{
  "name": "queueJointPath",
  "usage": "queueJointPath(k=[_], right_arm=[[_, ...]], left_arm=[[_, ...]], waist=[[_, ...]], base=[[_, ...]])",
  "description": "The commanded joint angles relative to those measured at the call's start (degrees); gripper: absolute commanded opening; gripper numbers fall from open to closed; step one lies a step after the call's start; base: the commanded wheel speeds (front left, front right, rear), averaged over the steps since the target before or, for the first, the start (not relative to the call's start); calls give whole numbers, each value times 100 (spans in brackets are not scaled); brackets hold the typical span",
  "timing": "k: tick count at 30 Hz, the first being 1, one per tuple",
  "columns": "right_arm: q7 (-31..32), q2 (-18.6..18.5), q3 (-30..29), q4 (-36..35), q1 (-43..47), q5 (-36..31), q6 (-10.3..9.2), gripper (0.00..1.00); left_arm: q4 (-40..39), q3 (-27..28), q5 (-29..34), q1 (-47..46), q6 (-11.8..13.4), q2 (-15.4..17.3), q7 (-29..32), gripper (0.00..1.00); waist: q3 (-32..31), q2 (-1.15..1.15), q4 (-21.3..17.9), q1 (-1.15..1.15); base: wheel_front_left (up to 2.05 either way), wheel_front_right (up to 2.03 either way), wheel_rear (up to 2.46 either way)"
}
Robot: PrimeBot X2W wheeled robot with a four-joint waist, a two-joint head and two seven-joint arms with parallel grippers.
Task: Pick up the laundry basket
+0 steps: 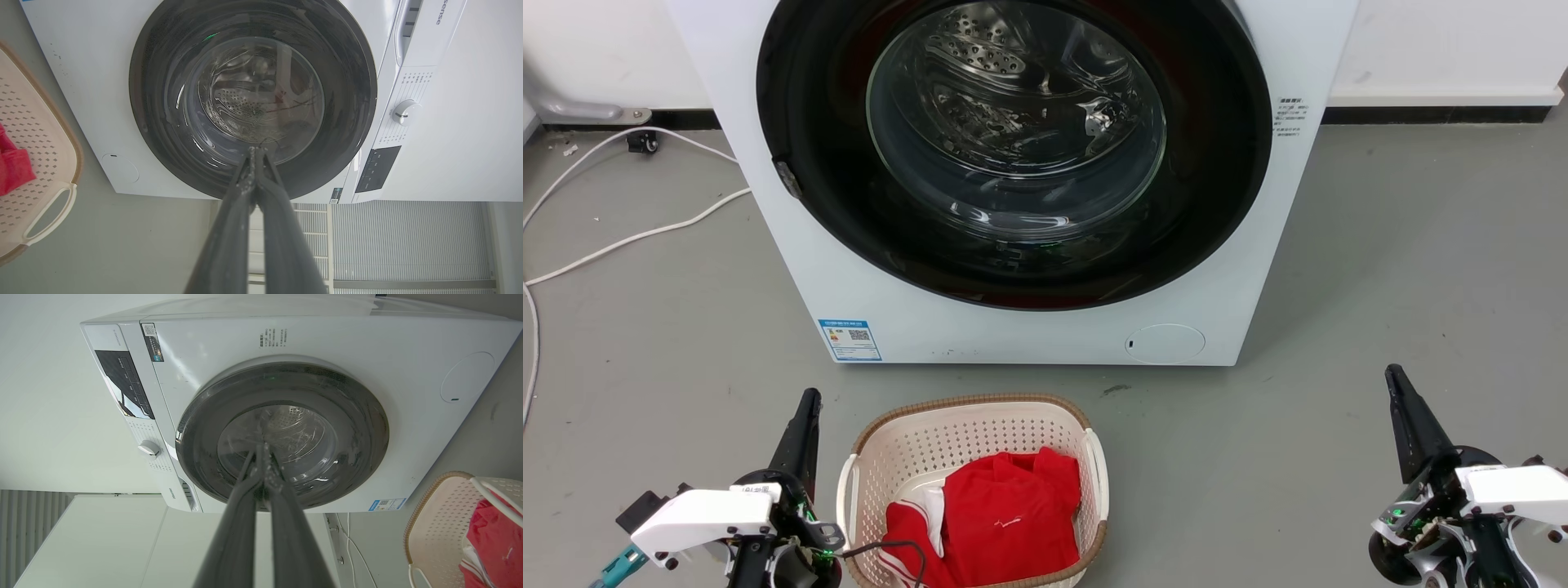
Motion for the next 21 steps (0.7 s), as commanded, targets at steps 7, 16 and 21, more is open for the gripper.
queueJointPath(k=[7, 16, 21], right_arm=[[5, 9, 2, -20, 52, 21, 0, 0], [5, 9, 1, -20, 52, 22, 0, 0], [5, 9, 3, -20, 52, 21, 0, 0]], left_arm=[[-24, 12, 5, -9, -22, -5, 10, 0], [-24, 12, 5, -9, -22, -5, 10, 0], [-24, 12, 5, -9, -22, -5, 10, 0]], waist=[[0, 0, 0, 0], [0, 0, 0, 0], [0, 0, 0, 0]], base=[[0, 0, 0], [0, 0, 0], [0, 0, 0]])
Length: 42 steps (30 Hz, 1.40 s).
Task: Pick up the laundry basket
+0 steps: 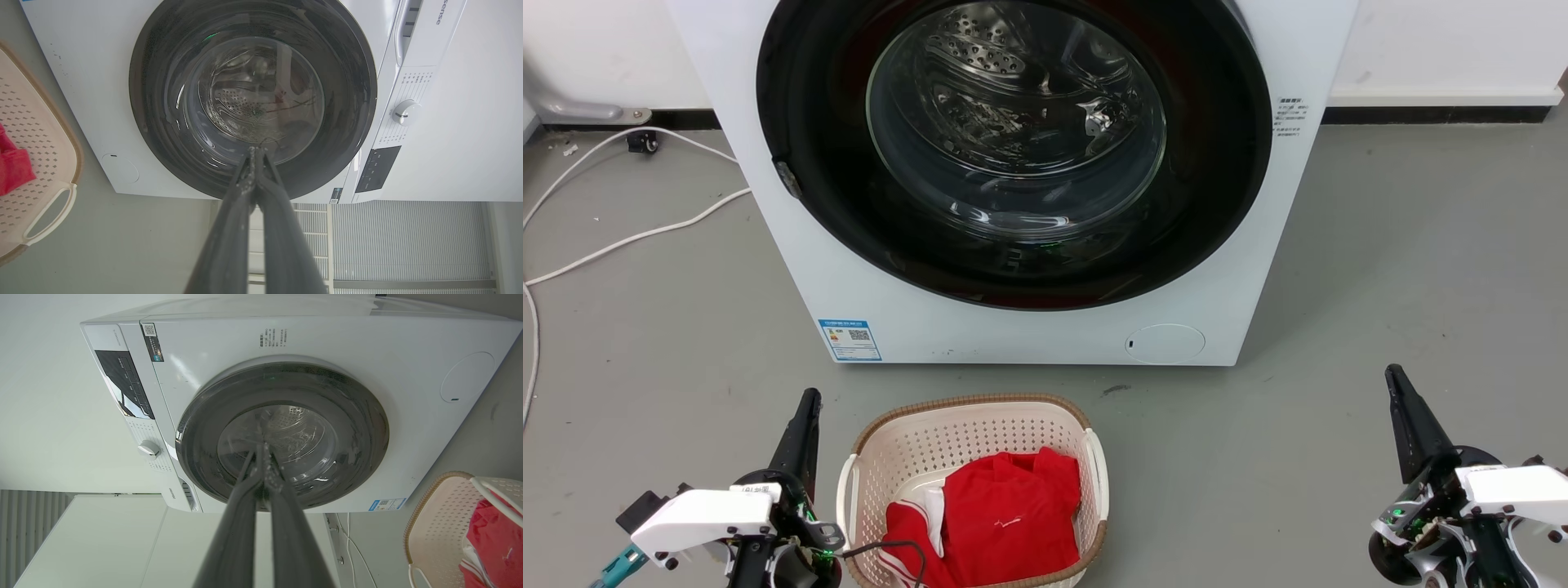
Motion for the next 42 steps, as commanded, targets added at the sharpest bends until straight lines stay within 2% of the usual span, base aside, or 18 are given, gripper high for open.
queueJointPath(k=[1, 39, 40, 41, 42], right_arm=[[5, 9, 3, -20, 52, 21, 0, 0], [5, 9, 3, -20, 52, 22, 0, 0], [-3, 0, 2, 1, 1, -3, 0, 100], [-7, 1, 3, 44, 8, -5, 0, 0], [-8, 3, 6, 93, 29, -5, -1, 100]], left_arm=[[-24, 12, 5, -9, -22, -5, 10, 0], [-24, 12, 5, -9, -22, -5, 10, 0], [0, -1, 0, 0, 0, 0, -4, 100], [40, -9, 1, 10, 1, -2, -9, 0], [89, -20, 2, 39, 7, -7, -11, 100]], waist=[[0, 0, 0, 0], [0, 0, 0, 0], [0, 0, 0, 0], [0, 0, 0, 0], [0, 0, 0, 0]], base=[[0, 0, 0], [0, 0, 0], [0, 0, 0], [0, 0, 0], [0, 0, 0]])
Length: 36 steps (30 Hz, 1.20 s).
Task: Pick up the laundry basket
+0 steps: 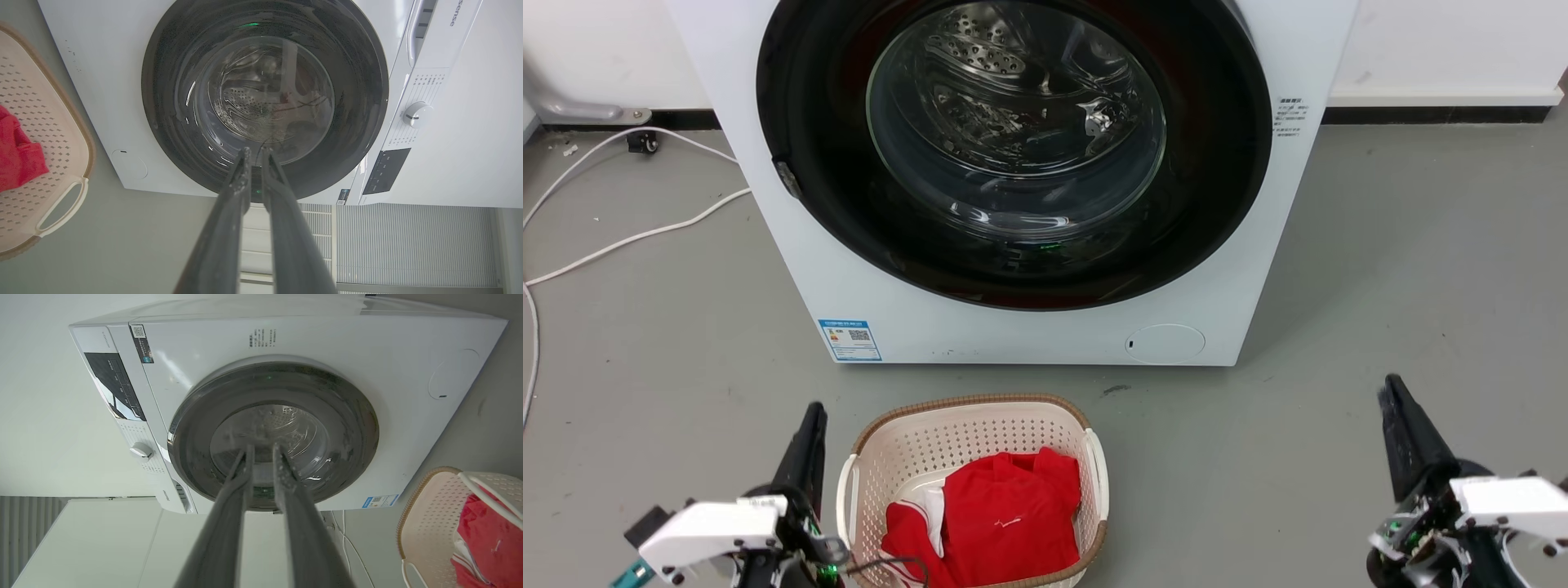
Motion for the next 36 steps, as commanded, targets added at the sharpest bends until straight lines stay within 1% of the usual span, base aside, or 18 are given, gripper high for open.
queueJointPath(k=[1, 4, 6, 10, 15, 16, 25, 36], right_arm=[[-9, 3, 4, 43, 43, -4, 0, 100], [-101, 3, 4, 11, 78, -65, 0, 100], [-160, 3, -14, -18, 100, -224, 0, 100], [-275, 2, -46, -167, 144, -844, 0, 100], [-411, 2, -31, -378, 227, -1627, 0, 100], [-411, 2, -31, -378, 227, -1627, 0, 100], [-636, 0, 54, -638, 399, -2934, 0, 100], [-885, -1, 105, -881, 593, -4241, 1, 100]], left_arm=[[49, -11, 3, 43, 1, -7, -9, 100], [-13, -40, 94, 63, 0, -6, -100, 100], [-55, -26, 248, 74, 0, -5, -160, 100], [-188, -7, 737, 88, 47, -4, -274, 100], [-394, -115, 1487, 130, 190, -3, -410, 100], [-394, -115, 1487, 130, 190, -3, -410, 100], [-603, -314, 2644, 259, 432, -1, -635, 100], [-794, -479, 3738, 367, 516, 4, -883, 100]], waist=[[0, 0, 0, 0], [2, 0, 0, 0], [3, 0, -1, 0], [7, 0, -6, 0], [8, 0, -10, 0], [8, 0, -10, 0], [-5, 0, -11, 0], [-14, 0, 3, 0]], base=[[0, 0, 0], [0, 0, 0], [0, 0, 0], [0, 0, 0], [0, 0, 0], [0, 0, 0], [0, 0, 0], [0, 0, 0]])
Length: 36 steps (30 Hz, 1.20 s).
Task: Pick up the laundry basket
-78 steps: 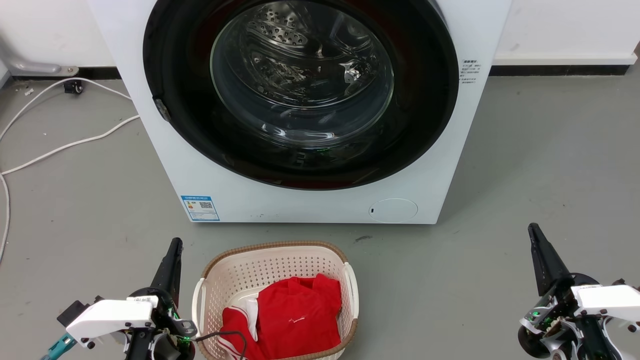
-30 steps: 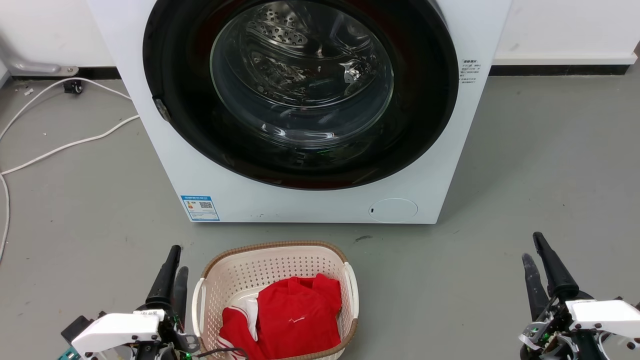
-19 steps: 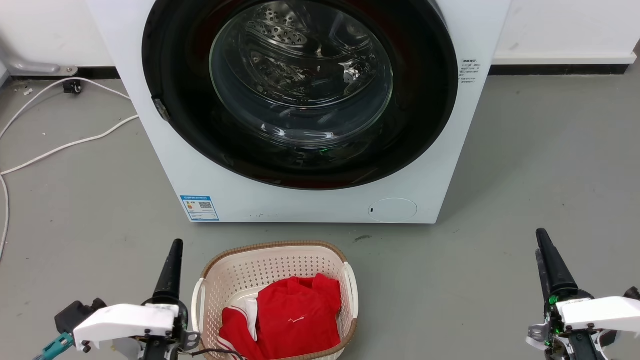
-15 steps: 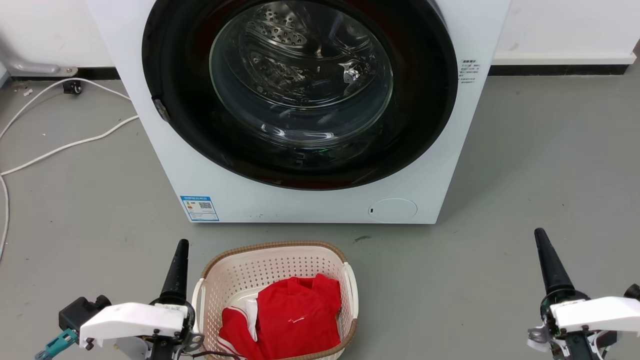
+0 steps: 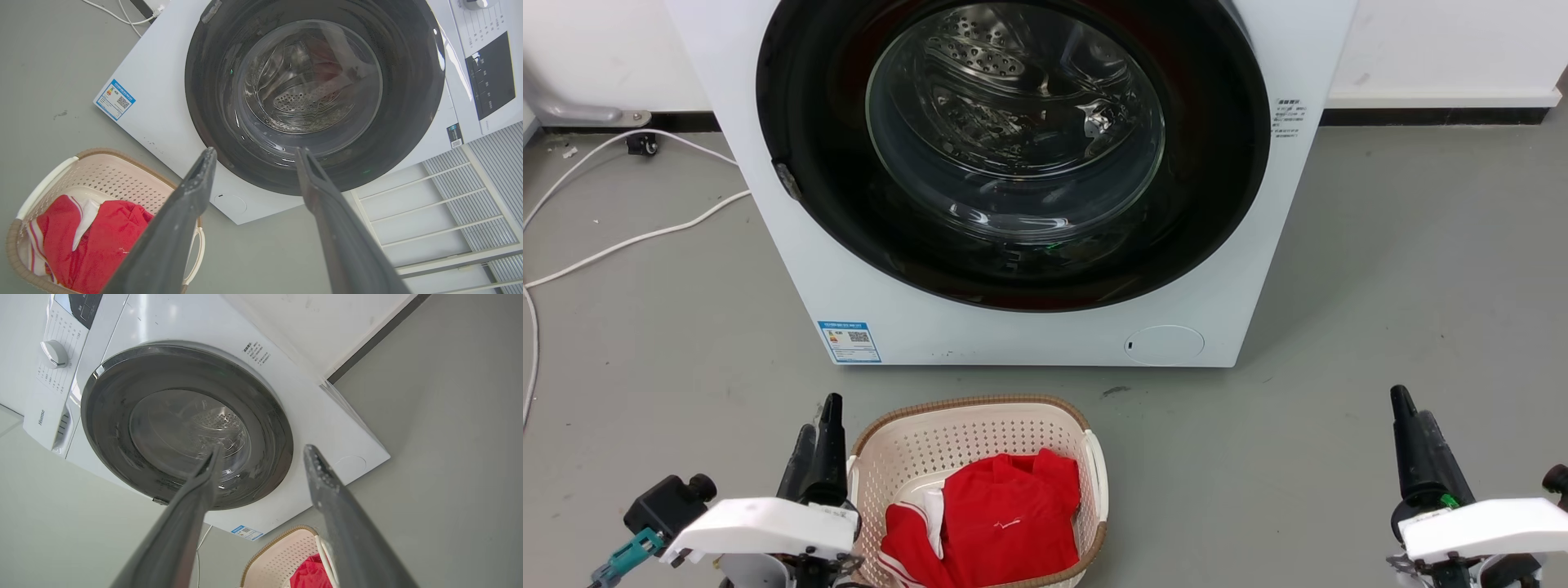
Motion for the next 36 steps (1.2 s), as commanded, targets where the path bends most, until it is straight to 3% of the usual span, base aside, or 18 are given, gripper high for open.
queueJointPath(k=[1, 36], right_arm=[[-62, -17, -11, -122, -5, -234, 1, 100], [-689, -21, 66, -677, 412, -3047, 1, 100]], left_arm=[[-132, -32, 213, 2, 35, 19, -68, 100], [-371, -351, 2844, 305, 298, 84, -689, 100]], waist=[[-2, 0, 1, 0], [-51, 0, -4, 0]], base=[[0, 0, 0], [0, 0, 0]])
